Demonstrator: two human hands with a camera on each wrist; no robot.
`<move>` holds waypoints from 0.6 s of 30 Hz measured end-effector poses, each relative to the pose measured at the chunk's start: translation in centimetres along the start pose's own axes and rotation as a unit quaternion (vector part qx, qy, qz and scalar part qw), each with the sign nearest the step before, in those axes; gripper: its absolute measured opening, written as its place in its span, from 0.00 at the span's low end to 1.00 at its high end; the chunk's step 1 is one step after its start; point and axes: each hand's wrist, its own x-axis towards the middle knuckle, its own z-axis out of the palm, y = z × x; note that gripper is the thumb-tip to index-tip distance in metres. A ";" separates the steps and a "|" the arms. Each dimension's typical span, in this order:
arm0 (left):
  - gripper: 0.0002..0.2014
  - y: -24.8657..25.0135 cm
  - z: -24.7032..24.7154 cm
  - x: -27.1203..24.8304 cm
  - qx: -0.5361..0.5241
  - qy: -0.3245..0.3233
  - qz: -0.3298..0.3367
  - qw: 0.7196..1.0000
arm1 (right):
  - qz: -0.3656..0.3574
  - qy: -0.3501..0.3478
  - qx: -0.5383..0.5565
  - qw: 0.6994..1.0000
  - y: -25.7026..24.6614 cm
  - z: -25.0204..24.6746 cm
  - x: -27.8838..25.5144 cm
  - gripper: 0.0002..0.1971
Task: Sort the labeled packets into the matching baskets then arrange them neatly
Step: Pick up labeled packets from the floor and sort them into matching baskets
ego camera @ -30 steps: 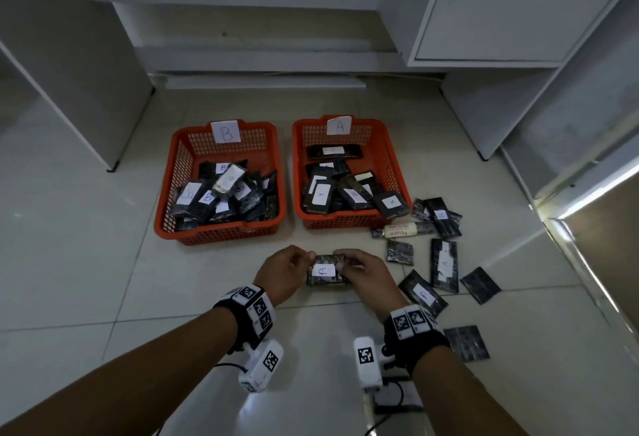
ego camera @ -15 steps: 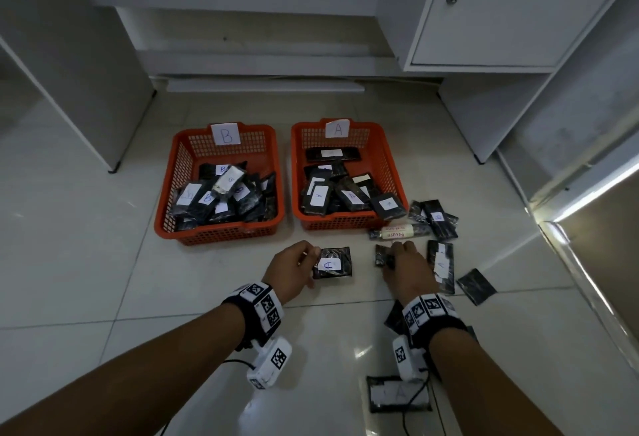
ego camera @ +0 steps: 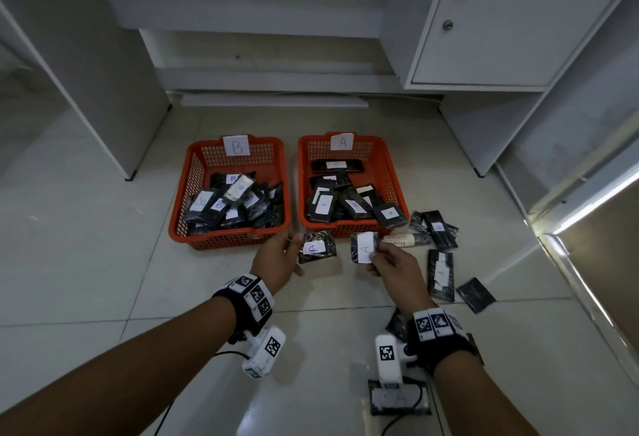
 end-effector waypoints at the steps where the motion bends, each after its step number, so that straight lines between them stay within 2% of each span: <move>1: 0.10 0.3 -0.1 0.0 -0.005 0.003 0.000 1.000 | -0.004 -0.004 0.004 1.000 -0.3 0.1 -0.1 0.11; 6: 0.13 1.1 -0.6 -0.1 -0.006 0.018 -0.001 1.000 | -0.002 0.000 0.029 1.000 -1.7 0.8 -0.3 0.13; 9: 0.12 1.7 -1.0 0.2 -0.016 0.058 -0.012 0.998 | 0.026 0.044 0.107 0.993 -3.4 1.1 0.6 0.11; 11: 0.11 2.2 -1.2 0.5 -0.021 0.085 -0.016 0.996 | 0.032 0.080 0.113 0.990 -4.9 0.7 2.1 0.10; 16: 0.09 2.5 -0.5 2.5 0.013 0.138 -0.002 0.990 | -0.023 0.153 -0.080 0.985 -6.3 -1.3 8.2 0.06; 18: 0.10 2.7 0.2 3.5 0.034 0.155 0.011 0.987 | -0.014 0.163 -0.152 0.975 -6.3 -1.8 10.0 0.08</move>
